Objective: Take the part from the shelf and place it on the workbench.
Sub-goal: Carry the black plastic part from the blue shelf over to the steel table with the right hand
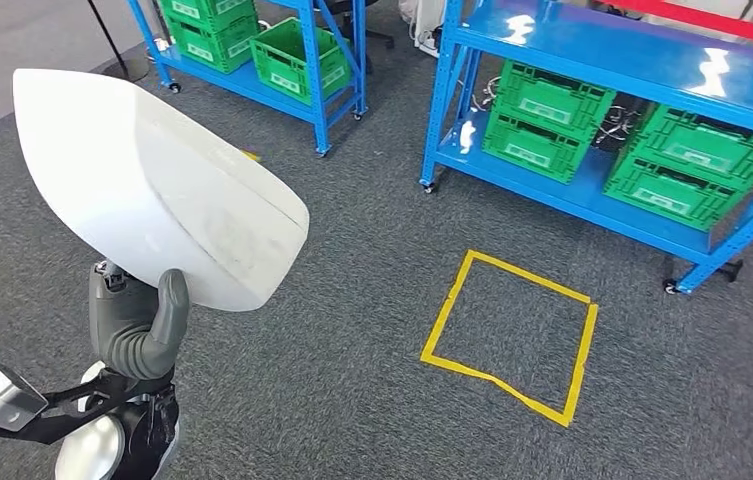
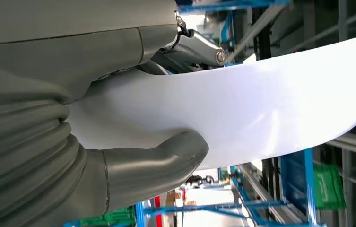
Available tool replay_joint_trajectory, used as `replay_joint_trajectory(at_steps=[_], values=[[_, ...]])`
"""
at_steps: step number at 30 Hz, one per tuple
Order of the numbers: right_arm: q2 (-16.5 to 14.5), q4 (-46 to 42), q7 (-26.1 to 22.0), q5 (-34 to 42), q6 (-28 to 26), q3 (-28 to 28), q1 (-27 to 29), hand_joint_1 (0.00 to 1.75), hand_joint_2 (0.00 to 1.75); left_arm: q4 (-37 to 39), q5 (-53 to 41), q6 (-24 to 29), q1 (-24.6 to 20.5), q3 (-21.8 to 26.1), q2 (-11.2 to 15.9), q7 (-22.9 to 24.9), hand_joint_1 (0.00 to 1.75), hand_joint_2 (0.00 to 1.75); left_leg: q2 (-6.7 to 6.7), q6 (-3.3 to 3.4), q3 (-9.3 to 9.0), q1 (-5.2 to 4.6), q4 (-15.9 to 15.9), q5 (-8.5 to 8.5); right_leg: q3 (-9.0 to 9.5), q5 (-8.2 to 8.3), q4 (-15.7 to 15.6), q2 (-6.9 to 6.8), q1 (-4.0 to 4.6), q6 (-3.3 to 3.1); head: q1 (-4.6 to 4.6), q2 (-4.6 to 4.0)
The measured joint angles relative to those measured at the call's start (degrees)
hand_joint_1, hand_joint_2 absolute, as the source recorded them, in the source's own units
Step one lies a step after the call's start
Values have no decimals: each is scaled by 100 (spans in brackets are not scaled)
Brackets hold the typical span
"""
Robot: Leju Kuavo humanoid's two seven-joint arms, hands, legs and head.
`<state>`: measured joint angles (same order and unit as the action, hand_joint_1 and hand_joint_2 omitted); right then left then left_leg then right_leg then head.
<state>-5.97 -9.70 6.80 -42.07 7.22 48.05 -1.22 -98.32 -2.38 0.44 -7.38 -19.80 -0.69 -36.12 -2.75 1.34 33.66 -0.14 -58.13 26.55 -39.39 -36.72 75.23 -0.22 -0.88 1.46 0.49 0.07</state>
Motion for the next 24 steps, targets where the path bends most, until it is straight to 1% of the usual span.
replay_joint_trajectory(at_steps=[1,2,3,4,5,6,7,8,9,10,11,12,13,14,15,16,17,18,19,20,21,22,23,24], values=[[7,0,-6,-15,9,-11,6,0,0,3,-4,14,17,0,4,-4,175,175,-82,0,7,-4,-16,-1,58,151,-155,19,4,-19,1,0],[14,0,-11,-37,19,-26,8,0,0,0,-12,31,33,0,9,-11,175,175,-168,-5,12,-7,-34,0,215,372,-507,72,7,-45,1,0],[24,0,-15,-62,26,-42,8,0,0,-6,-21,54,47,0,14,-18,175,175,-240,-14,20,-3,-54,1,411,562,-930,198,6,-74,1,0],[32,0,-15,-84,33,-59,7,0,0,-14,-33,76,61,0,20,-26,175,175,-312,-36,36,-5,-73,3,576,695,-1289,314,11,-94,2,0],[39,1,-14,-100,39,-74,5,0,0,-23,-43,98,77,0,25,-32,175,175,-375,-67,58,-3,-85,0,676,757,-1517,398,17,-110,3,0],[45,1,-11,-108,43,-84,4,0,0,-32,-49,114,98,0,31,-36,175,175,-435,-105,82,5,-85,-11,704,757,-1598,432,30,-126,4,0],[47,2,-8,-113,46,-92,1,0,0,-42,-53,119,122,0,38,-38,175,175,-504,-151,106,8,-73,-30,705,770,-1612,374,43,-144,7,0],[45,2,-6,-119,48,-98,-2,0,0,-53,-55,121,144,2,49,-38,175,175,-549,-186,126,16,-66,-46,709,792,-1632,293,28,-177,8,0],[44,2,-4,-126,48,-102,-5,0,0,-68,-57,123,163,3,61,-40,175,175,-495,-215,155,7,-96,-30,719,813,-1657,219,17,-217,5,0],[42,2,-3,-138,48,-105,-8,0,0,-81,-62,125,173,5,73,-41,175,175,-365,-241,215,-5,-204,41,730,830,-1684,143,-1,-256,-10,0],[40,2,1,-149,49,-109,-6,0,0,-93,-69,132,181,7,82,-42,175,175,-178,-264,324,-11,-434,177,737,840,-1704,63,-15,-285,-27,0],[42,2,6,-159,49,-113,1,0,0,-102,-78,139,194,7,91,-39,175,175,20,-293,484,-8,-769,360,740,838,-1707,-13,-8,-303,-45,0],[42,2,11,-164,49,-119,9,0,0,-104,-86,150,210,7,97,-35,175,175,136,-325,664,14,-1144,537,737,834,-1706,-101,-4,-311,-60,0],[42,2,15,-165,49,-126,16,0,0,-105,-91,163,229,7,106,-31,175,175,198,-355,810,40,-1452,653,734,831,-1705,-190,-2,-312,-63,0],[39,2,17,-164,45,-133,18,0,0,-104,-95,173,244,7,119,-27,175,175,227,-380,869,65,-1589,672,732,827,-1704,-277,-2,-309,-63,0],[34,2,19,-163,39,-139,14,0,0,-104,-97,183,252,7,131,-25,175,175,254,-399,806,89,-1494,583,734,822,-1702,-360,-6,-301,-63,0],[28,2,23,-163,30,-143,6,0,0,-106,-104,191,254,7,142,-19,175,175,301,-413,631,107,-1197,424,742,814,-1700,-435,-12,-287,-63,0],[22,1,32,-162,16,-145,-6,0,0,-111,-113,199,252,8,149,-8,175,175,426,-417,389,117,-771,268,757,800,-1692,-506,-12,-261,-63,0],[17,1,46,-162,1,-146,-17,0,0,-123,-126,205,249,8,150,12,175,175,562,-406,180,118,-402,145,776,780,-1684,-566,-5,-225,-58,0],[13,1,62,-162,-16,-147,-29,0,0,-140,-146,210,246,7,150,42,175,175,660,-377,41,109,-157,81,798,762,-1678,-617,4,-181,-50,0],[9,0,81,-162,-32,-149,-43,0,0,-165,-164,209,244,7,150,78,175,175,719,-336,-16,96,-46,68,819,748,-1676,-667,12,-134,-44,0],[1,0,97,-162,-45,-150,-56,0,0,-193,-187,203,247,6,150,119,175,175,677,-292,6,78,-59,64,839,740,-1685,-721,12,-91,-36,0],[-10,0,107,-162,-55,-151,-70,0,0,-225,-209,196,253,6,150,153,175,175,593,-243,6,72,-58,55,859,732,-1693,-773,1,-47,-35,0],[-20,0,113,-162,-62,-152,-83,0,0,-258,-225,183,261,7,149,177,175,175,521,-203,7,75,-44,39,872,701,-1673,-733,-17,-7,-29,0]])
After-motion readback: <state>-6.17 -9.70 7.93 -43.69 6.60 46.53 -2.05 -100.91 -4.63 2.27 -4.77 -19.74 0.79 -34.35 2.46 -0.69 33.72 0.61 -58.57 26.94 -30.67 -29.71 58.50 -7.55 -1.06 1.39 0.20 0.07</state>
